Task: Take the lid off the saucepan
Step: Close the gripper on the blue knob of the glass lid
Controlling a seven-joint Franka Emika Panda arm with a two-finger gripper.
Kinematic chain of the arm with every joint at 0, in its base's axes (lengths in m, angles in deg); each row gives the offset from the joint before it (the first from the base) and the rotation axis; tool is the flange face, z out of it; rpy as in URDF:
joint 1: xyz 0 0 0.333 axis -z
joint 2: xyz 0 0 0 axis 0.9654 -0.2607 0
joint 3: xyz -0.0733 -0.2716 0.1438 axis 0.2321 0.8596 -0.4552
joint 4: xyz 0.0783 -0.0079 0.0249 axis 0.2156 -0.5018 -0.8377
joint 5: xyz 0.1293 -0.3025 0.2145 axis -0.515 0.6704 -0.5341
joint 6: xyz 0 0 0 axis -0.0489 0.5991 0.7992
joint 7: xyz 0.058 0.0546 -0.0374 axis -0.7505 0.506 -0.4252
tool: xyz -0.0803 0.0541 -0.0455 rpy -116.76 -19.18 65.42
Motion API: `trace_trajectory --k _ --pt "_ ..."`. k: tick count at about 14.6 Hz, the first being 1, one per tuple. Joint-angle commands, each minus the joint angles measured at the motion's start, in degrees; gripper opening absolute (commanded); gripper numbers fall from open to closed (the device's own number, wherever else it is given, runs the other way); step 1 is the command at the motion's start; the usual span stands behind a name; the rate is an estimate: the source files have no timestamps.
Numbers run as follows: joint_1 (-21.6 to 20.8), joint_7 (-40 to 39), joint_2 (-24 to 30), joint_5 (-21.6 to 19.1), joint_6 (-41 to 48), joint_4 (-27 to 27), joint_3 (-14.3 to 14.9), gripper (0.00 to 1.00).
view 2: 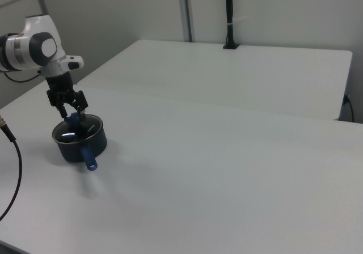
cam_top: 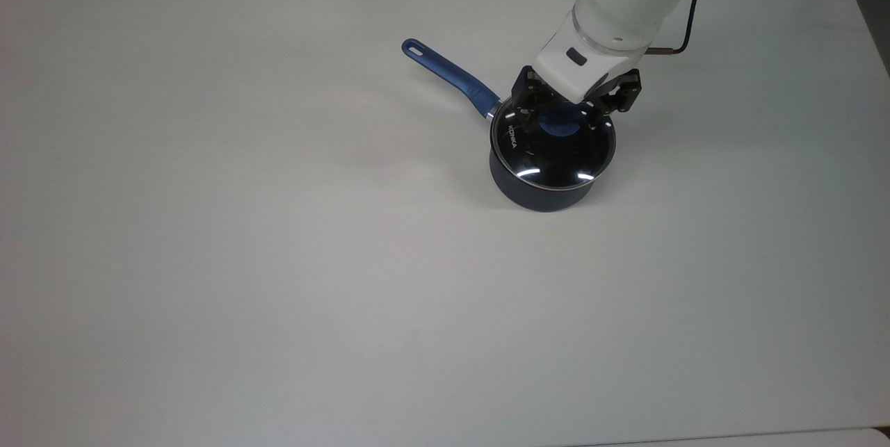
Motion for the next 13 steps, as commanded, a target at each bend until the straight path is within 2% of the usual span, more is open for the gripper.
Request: trace_trajectory --k 1,2,4,6,9,11,13 --pt "-0.5 0.6 0.4 0.6 -0.2 -0.2 0.7 0.95" --pt "-0.5 0.6 0.3 0.7 -0.3 -0.3 0.7 0.87" --pt "-0.6 0.6 0.2 0.6 -0.4 -0.4 0.7 0.81" --pt "-0.7 0.9 0.2 0.6 -0.4 -0.5 0.6 0.67" --pt "-0.7 1.0 0.2 0.5 -0.2 -0.4 0.7 0.53" --pt "-0.5 0.8 0.4 0.5 -0.1 -0.3 0.7 0.46" --pt "-0.4 0.7 1.2 0.4 0.0 -0.3 1.0 0.45"
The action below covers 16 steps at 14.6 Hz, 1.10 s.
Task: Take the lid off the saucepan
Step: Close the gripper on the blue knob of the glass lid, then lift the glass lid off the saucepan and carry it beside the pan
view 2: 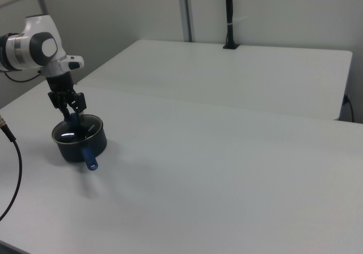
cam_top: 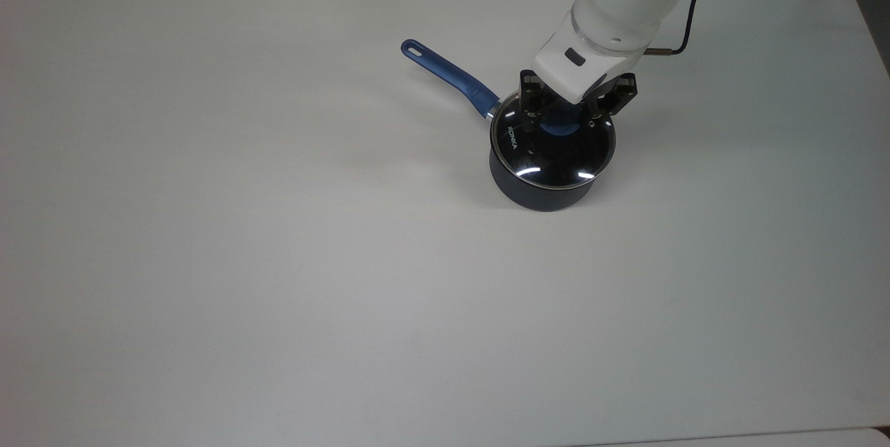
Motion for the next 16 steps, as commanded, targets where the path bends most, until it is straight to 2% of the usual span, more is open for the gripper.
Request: trace_trajectory --k 1,6,8,11,13,15,16 --pt "-0.3 0.6 2.2 0.3 0.1 -0.3 1.0 0.45" --pt "2.9 0.1 6.1 0.0 2.5 -0.1 1.1 0.44" --pt "4.8 -2.4 6.7 0.0 3.7 -0.1 1.1 0.44" --pt "9.7 -5.9 6.7 0.3 5.1 -0.2 1.1 0.44" --pt "14.9 -8.9 6.2 0.4 4.2 -0.5 1.1 0.44" --pt "19.6 -10.6 5.5 0.0 0.5 -0.7 1.0 0.44" --pt "20.5 -10.6 5.1 0.0 -1.0 -0.8 1.0 0.44"
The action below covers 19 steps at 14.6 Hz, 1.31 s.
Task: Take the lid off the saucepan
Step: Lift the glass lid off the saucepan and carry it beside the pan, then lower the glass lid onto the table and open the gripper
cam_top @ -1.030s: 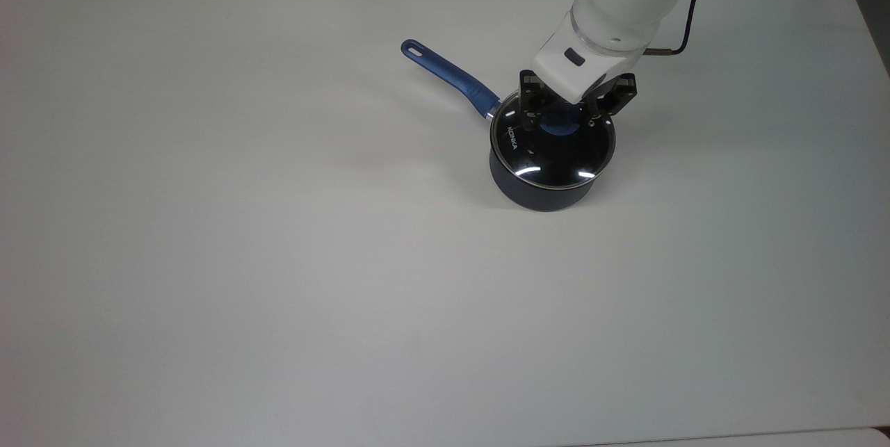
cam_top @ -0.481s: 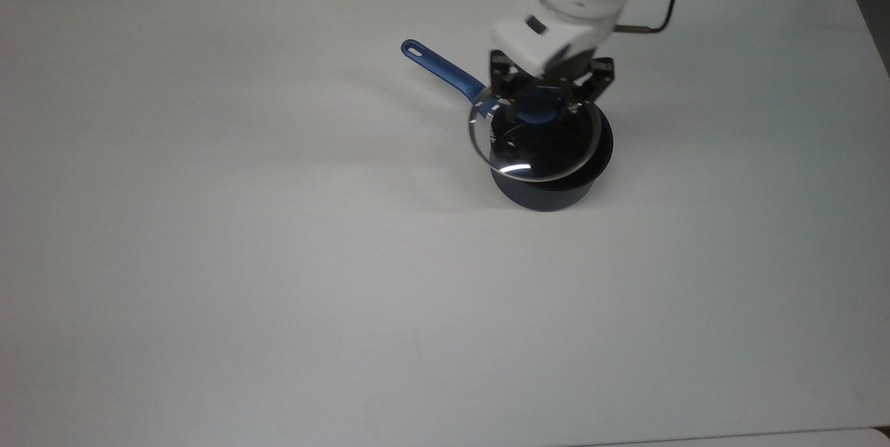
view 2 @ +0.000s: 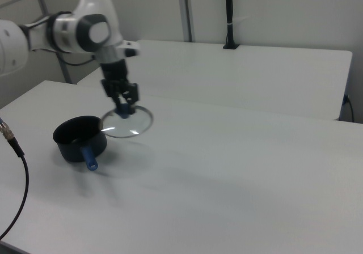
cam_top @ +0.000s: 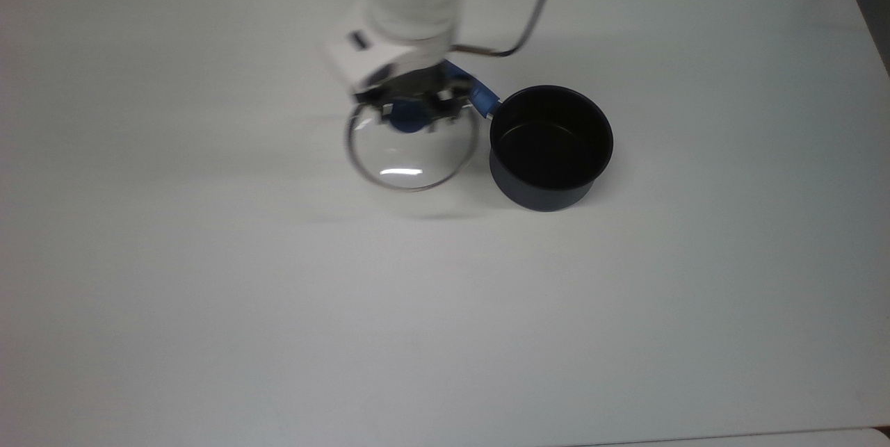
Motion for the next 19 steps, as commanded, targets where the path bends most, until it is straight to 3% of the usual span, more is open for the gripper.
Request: trace_trajectory --k 1,7,10,15,19 --pt "4.2 -1.4 -1.2 0.0 -5.4 -1.3 -0.2 0.44" --pt "7.7 -4.8 -6.8 1.0 -10.4 -1.7 -0.1 0.44" --pt "8.3 -4.9 -9.4 3.3 -11.5 -1.6 -0.1 0.44" --pt "8.3 -5.8 -10.7 3.3 -11.5 -1.7 -0.2 0.46" --pt "8.3 -5.8 -10.8 3.3 -11.5 -1.7 -0.2 0.62"
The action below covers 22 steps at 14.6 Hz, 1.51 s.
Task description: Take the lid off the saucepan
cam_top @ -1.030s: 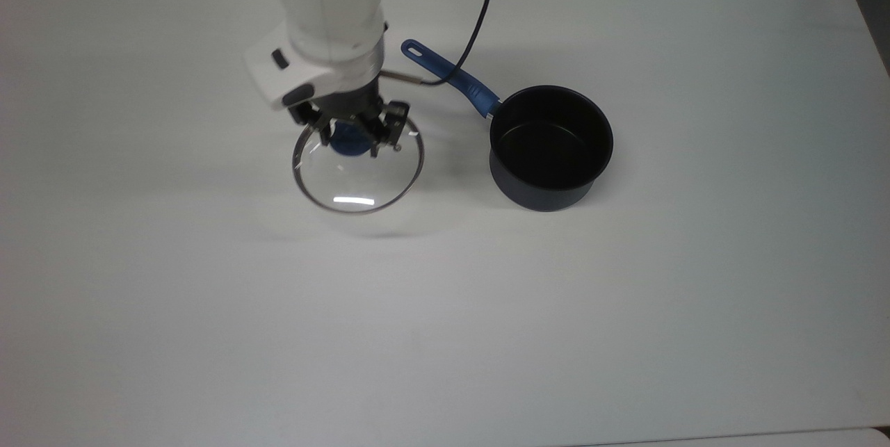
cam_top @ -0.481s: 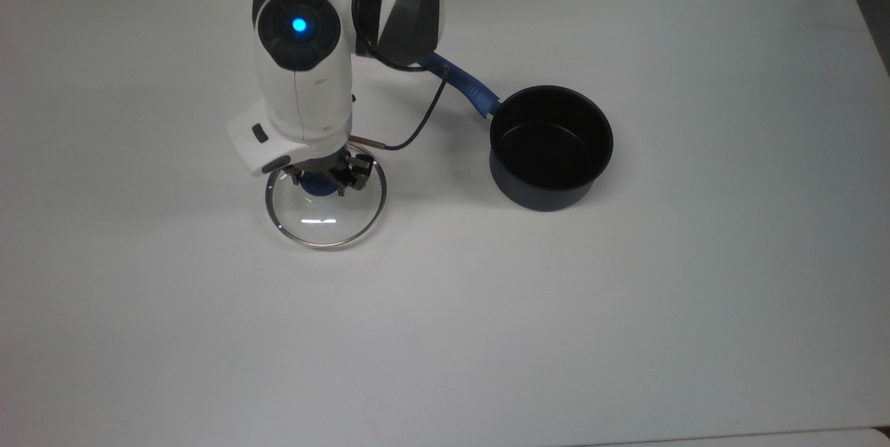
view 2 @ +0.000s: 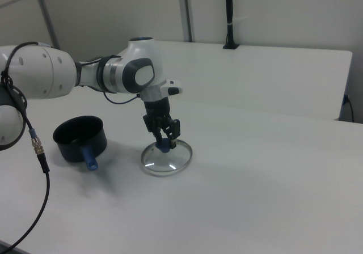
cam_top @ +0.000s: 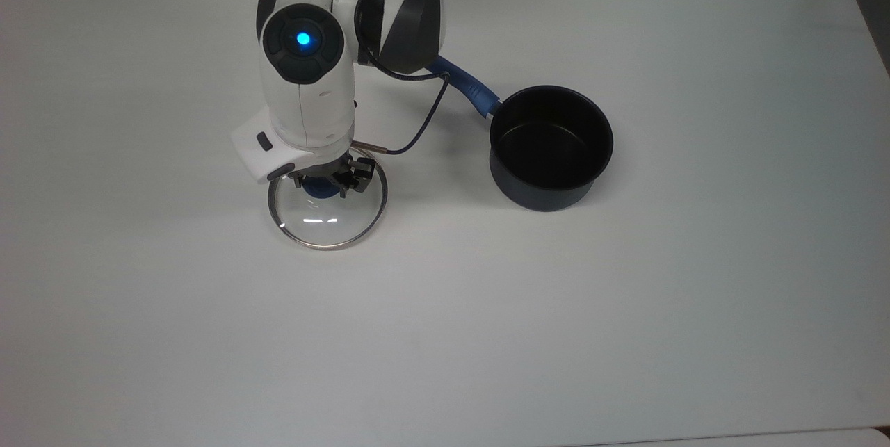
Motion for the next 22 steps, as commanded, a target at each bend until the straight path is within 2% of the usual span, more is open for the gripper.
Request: trace_trajectory --k 1,7,9,11,13,22 --pt "-0.1 -0.9 0.3 0.8 -0.7 -0.3 -0.1 0.65" --pt "-0.2 -0.8 -0.2 0.8 -0.6 -0.3 -0.1 0.86" --pt "-0.3 -0.4 -0.2 0.6 -0.5 -0.1 -0.1 0.99" --pt "-0.4 -0.1 0.5 0.1 0.2 0.3 -0.1 1.0" --pt "-0.5 0.6 3.4 -0.2 0.7 0.3 -0.1 1.0" --pt "-0.8 1.2 15.9 0.5 19.2 1.0 -0.5 1.0"
